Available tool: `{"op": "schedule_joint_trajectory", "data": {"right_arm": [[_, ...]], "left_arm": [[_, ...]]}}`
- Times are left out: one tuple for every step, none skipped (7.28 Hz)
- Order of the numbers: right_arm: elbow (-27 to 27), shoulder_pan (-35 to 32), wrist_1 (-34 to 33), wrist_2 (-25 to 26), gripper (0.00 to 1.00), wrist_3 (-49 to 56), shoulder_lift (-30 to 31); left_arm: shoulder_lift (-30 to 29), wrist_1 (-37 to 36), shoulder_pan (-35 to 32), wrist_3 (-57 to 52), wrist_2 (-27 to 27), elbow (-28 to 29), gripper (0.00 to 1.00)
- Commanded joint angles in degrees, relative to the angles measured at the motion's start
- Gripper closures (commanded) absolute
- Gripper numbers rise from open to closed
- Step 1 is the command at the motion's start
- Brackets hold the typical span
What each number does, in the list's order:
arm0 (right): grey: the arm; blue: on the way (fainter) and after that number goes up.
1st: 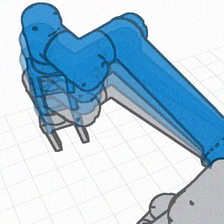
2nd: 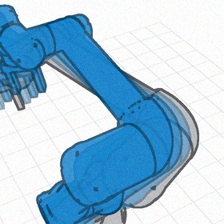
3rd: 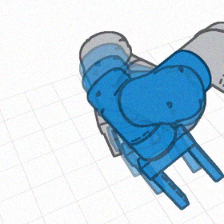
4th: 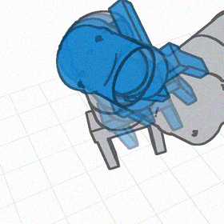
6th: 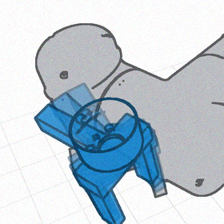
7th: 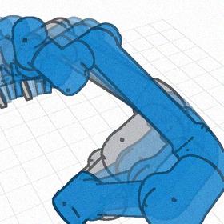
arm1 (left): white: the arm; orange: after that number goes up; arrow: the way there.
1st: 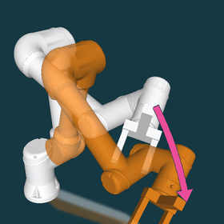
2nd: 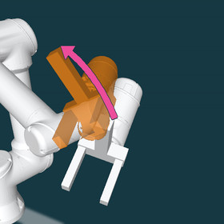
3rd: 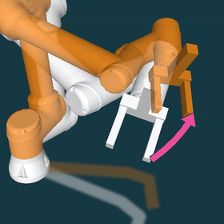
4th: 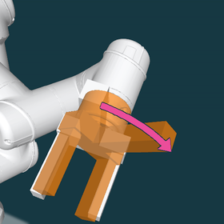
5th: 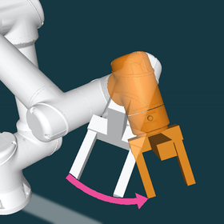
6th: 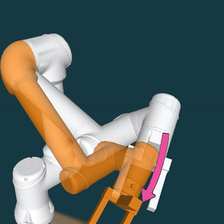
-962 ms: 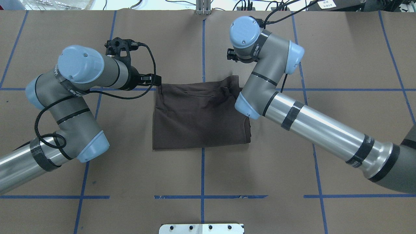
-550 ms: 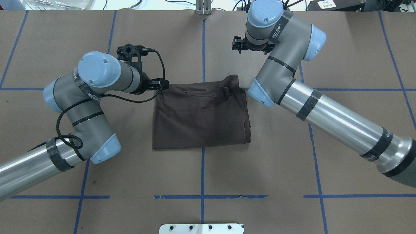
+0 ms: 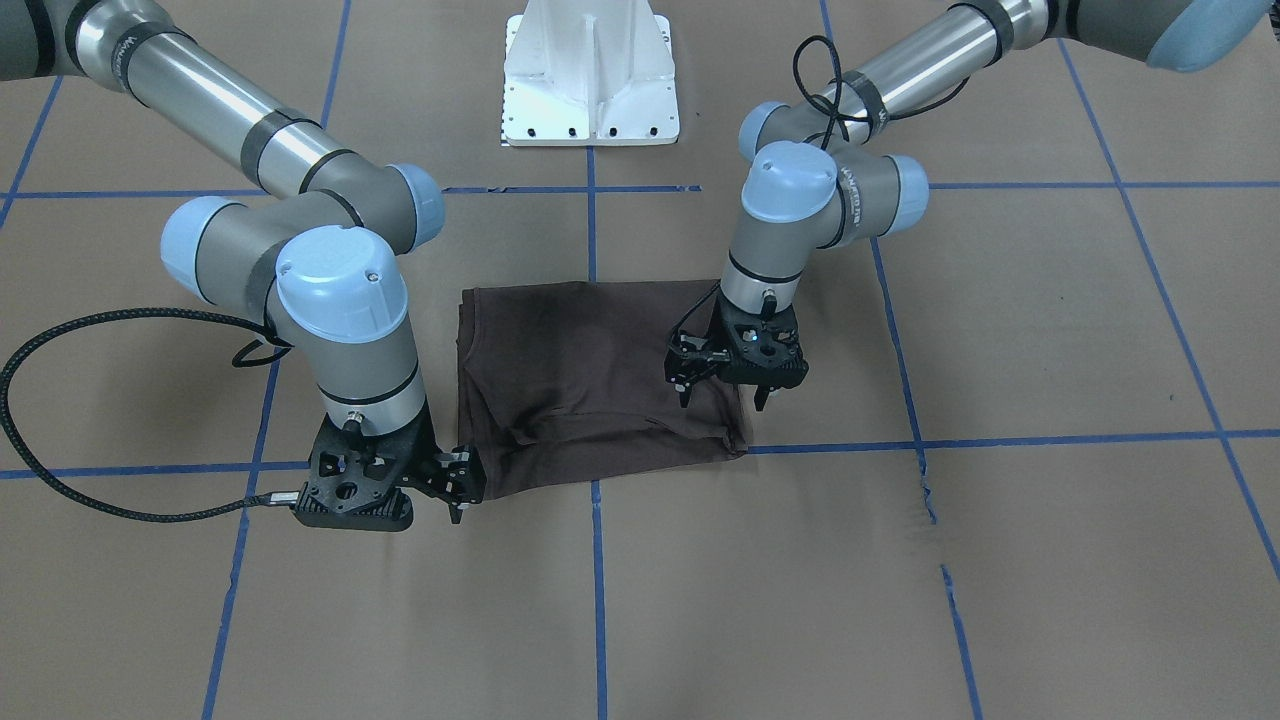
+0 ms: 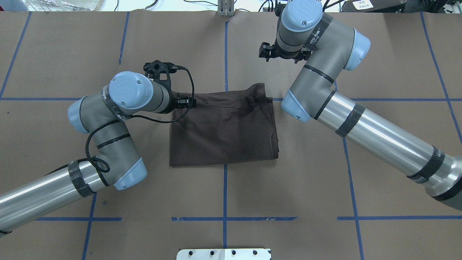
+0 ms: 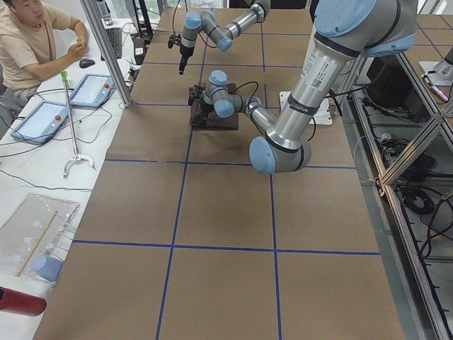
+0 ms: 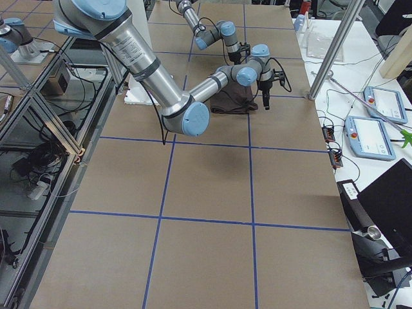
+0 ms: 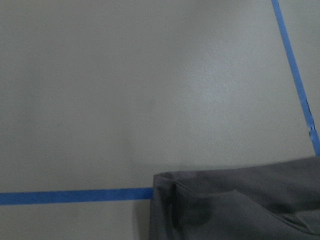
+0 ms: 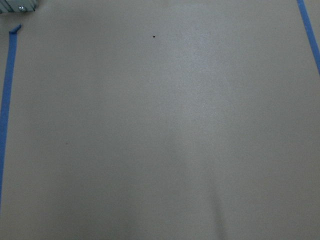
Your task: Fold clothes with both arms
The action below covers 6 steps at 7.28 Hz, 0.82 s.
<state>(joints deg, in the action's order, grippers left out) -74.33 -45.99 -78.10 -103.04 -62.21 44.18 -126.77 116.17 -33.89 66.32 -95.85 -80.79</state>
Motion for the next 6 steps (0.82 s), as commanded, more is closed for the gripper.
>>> {"op": "schedule_joint_trajectory", "data": {"right_arm": [[-0.11,0.02,-0.03,-0.05,0.0,0.07,0.02],[-0.2,0.02,-0.03,-0.05,0.0,0.07,0.11],[-0.2,0.11,0.05,0.03,0.0,-0.02,0.29],[-0.2,0.19,0.23,0.12,0.0,-0.02,0.72],[-0.29,0.2,0.32,0.12,0.0,-0.1,0.81],[-0.46,0.2,0.32,0.04,0.0,-0.02,0.82]], "left_arm": [[-0.85,0.02,-2.04,-1.53,2.33,3.27,0.0],[-0.59,0.02,-4.14,-3.89,2.34,4.23,0.0],[-0.15,0.02,-6.6,-7.22,2.6,5.63,0.0],[2.29,0.72,-8.37,-11.61,3.73,6.34,0.0],[2.92,1.07,-10.65,-17.13,4.35,6.26,0.0],[3.1,1.86,-12.76,-20.49,4.18,6.26,0.0]]}}
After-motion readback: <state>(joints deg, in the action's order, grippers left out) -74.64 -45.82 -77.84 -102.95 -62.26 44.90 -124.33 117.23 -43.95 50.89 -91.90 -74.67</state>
